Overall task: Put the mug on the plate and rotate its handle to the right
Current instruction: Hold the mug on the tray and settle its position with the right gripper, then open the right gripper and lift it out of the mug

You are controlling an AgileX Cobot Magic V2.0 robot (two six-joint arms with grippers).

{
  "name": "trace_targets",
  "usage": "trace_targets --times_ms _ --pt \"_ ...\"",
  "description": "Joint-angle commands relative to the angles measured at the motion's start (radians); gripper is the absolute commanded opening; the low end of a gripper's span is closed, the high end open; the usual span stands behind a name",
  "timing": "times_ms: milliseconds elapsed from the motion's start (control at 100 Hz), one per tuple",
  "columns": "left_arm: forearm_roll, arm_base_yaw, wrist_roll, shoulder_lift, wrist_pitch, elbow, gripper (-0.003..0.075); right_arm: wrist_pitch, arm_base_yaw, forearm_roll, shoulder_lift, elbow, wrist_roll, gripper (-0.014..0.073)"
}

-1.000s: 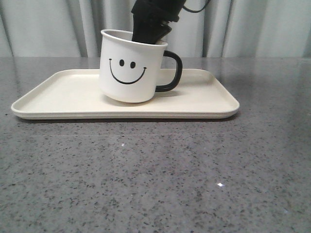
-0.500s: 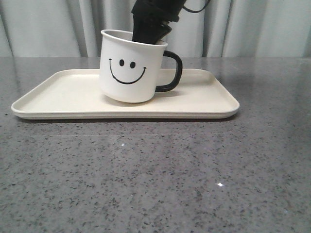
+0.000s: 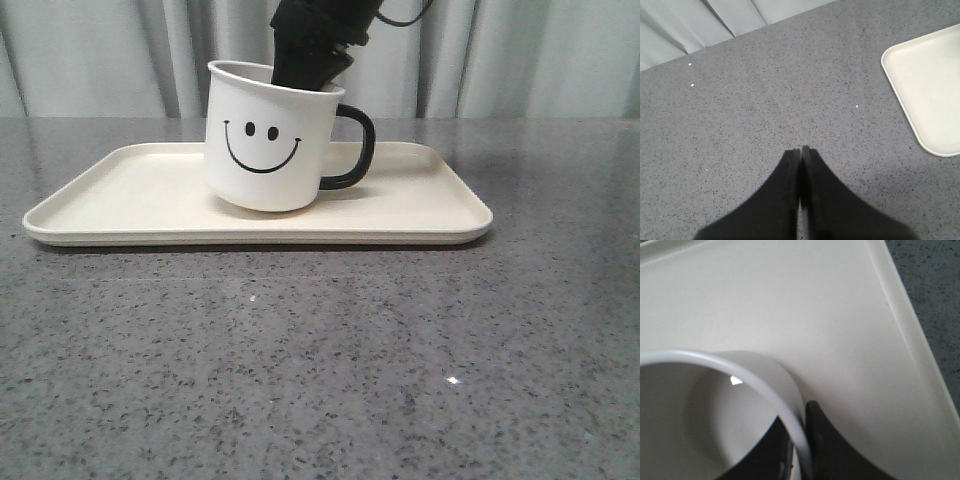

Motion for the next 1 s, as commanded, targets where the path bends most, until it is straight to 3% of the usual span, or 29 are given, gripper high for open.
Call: trace_targets --times_ms 0,290,990 --pt "0.019 -0.007 -0.012 -0.003 -0.019 -0.021 -0.0020 0.090 -0.001 0.031 -0.060 -0.026 -0.003 0.0071" --pt "0.019 -0.007 -0.012 -0.003 -0.019 -0.021 -0.0020 0.090 -0.001 0.033 -0.060 -0.026 0.005 0.0178" --pt "0.015 -0.007 -0.012 -0.003 -0.019 -0.021 -0.0020 0.090 0.018 0.064 -0.060 -0.026 0.023 0.0179"
